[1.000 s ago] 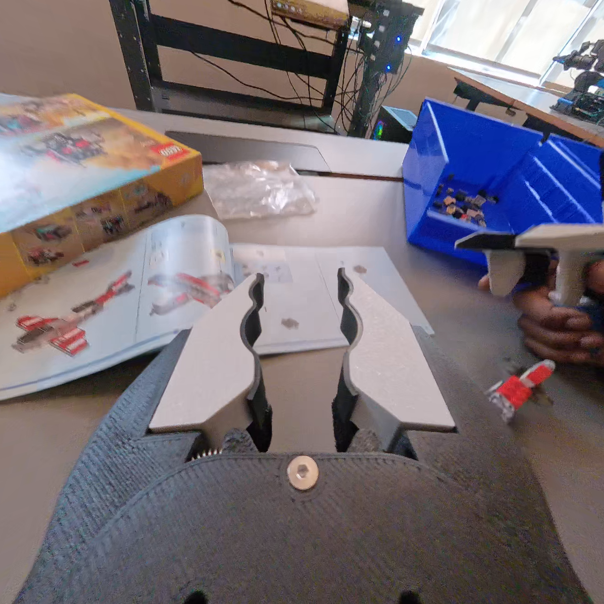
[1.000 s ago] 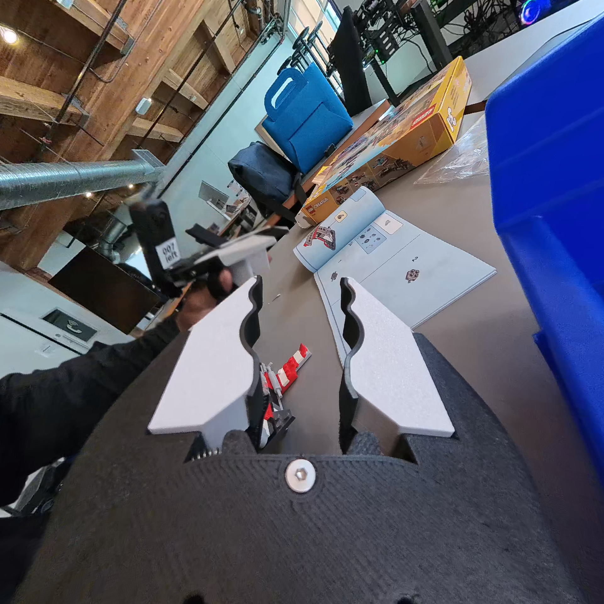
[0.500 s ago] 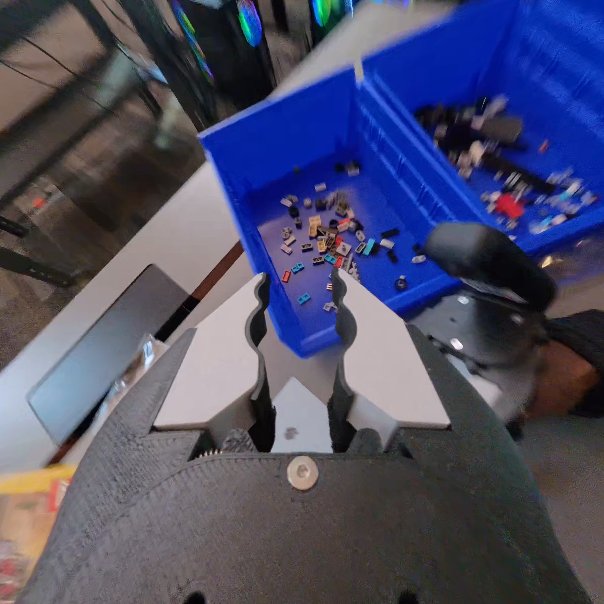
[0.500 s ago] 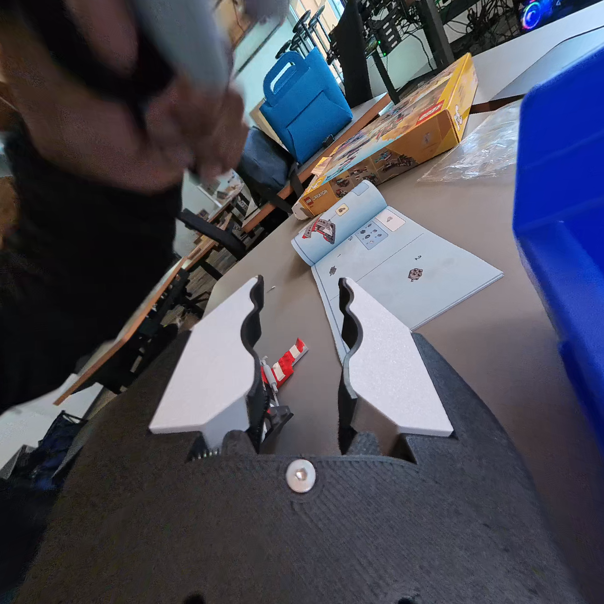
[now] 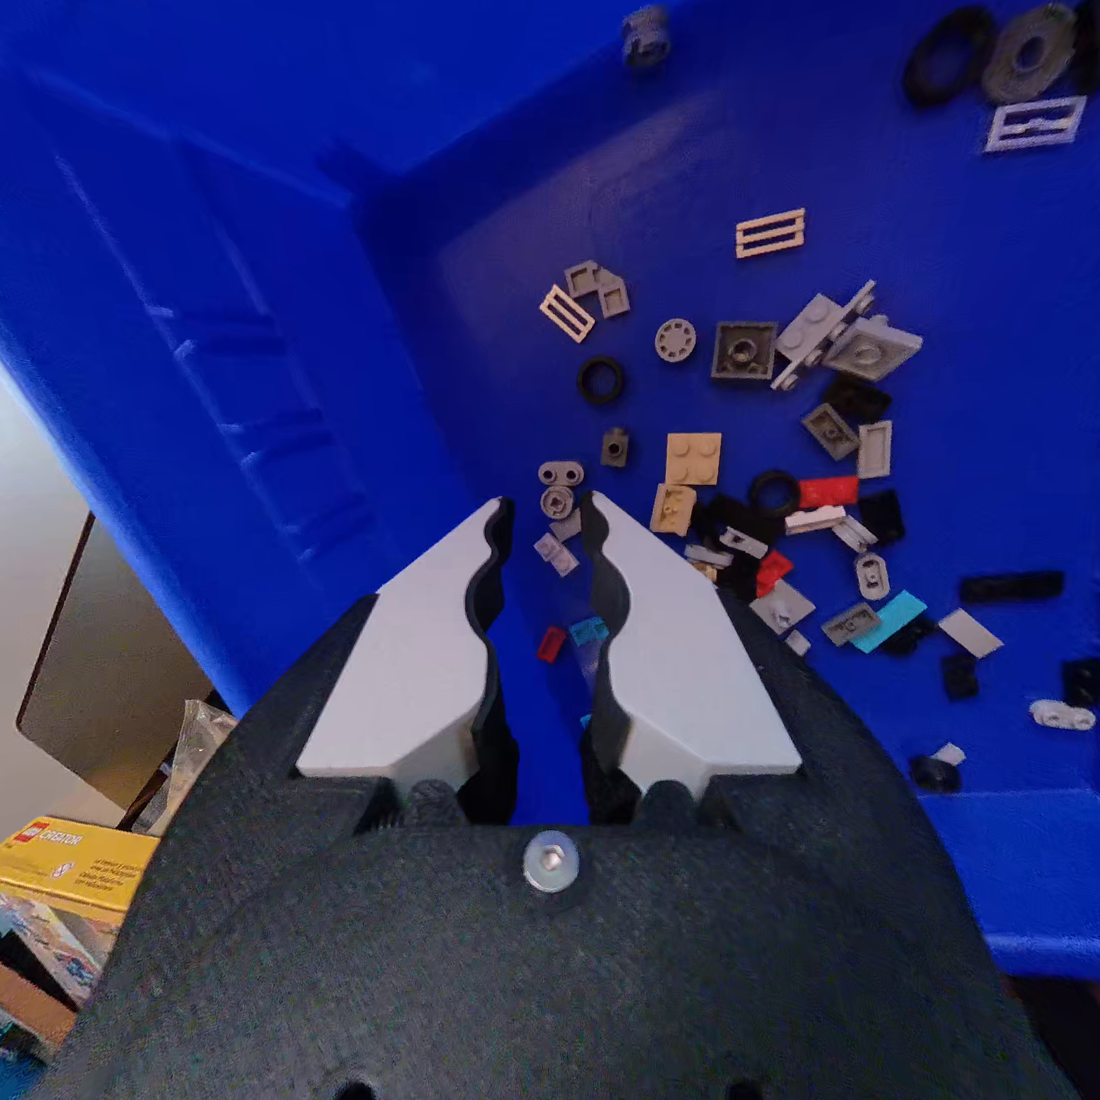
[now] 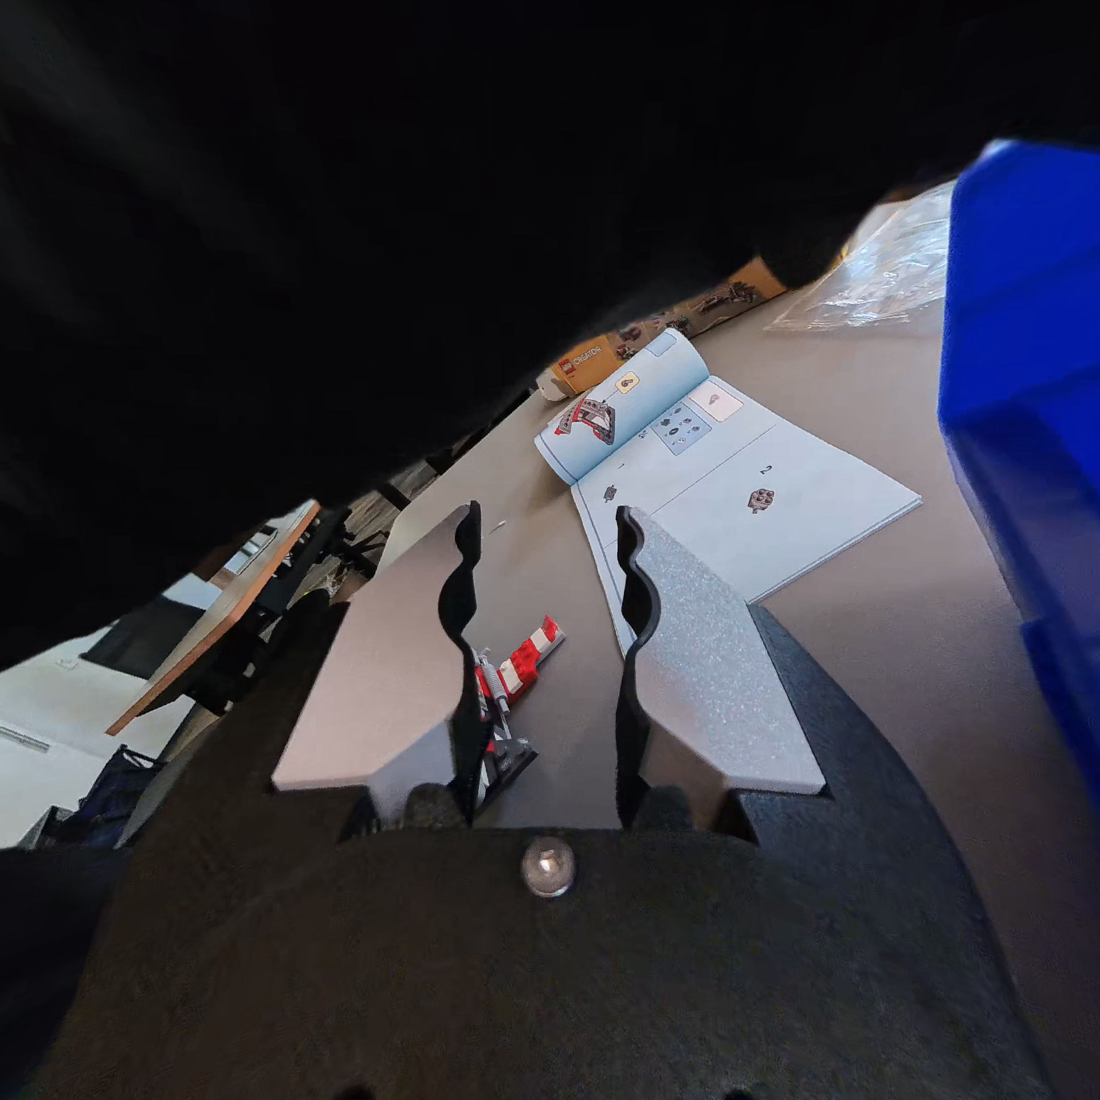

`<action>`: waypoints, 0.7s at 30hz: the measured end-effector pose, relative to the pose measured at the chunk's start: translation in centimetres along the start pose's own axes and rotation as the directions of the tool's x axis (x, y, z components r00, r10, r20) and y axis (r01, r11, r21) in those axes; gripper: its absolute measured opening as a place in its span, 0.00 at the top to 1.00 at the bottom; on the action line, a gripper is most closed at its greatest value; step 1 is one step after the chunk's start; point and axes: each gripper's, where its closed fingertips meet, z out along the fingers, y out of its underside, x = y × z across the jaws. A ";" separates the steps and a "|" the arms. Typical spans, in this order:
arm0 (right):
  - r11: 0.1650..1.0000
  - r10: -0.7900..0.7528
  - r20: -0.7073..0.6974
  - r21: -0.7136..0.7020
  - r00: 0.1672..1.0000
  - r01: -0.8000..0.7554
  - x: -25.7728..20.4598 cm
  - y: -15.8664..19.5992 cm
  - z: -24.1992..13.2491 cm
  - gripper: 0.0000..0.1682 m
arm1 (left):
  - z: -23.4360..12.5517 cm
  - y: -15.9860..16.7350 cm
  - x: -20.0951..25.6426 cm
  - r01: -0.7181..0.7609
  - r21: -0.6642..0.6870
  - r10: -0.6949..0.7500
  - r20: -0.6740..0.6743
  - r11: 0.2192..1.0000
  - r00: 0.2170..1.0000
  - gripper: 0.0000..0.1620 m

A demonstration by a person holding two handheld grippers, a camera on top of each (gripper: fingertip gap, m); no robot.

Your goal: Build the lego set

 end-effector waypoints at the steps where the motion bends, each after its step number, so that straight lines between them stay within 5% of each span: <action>1: 1.000 0.000 -0.001 0.000 1.000 0.000 0.0 0.0 0.0 0.73 | 0.2 0.0 0.0 0.007 -0.002 -0.007 0.007 1.000 1.000 0.85; 21: 0.999 0.036 0.023 0.019 0.999 -0.037 0.1 -0.4 -0.2 0.73 | 1.0 0.8 0.3 0.171 -0.033 -0.173 -0.089 0.985 0.981 0.93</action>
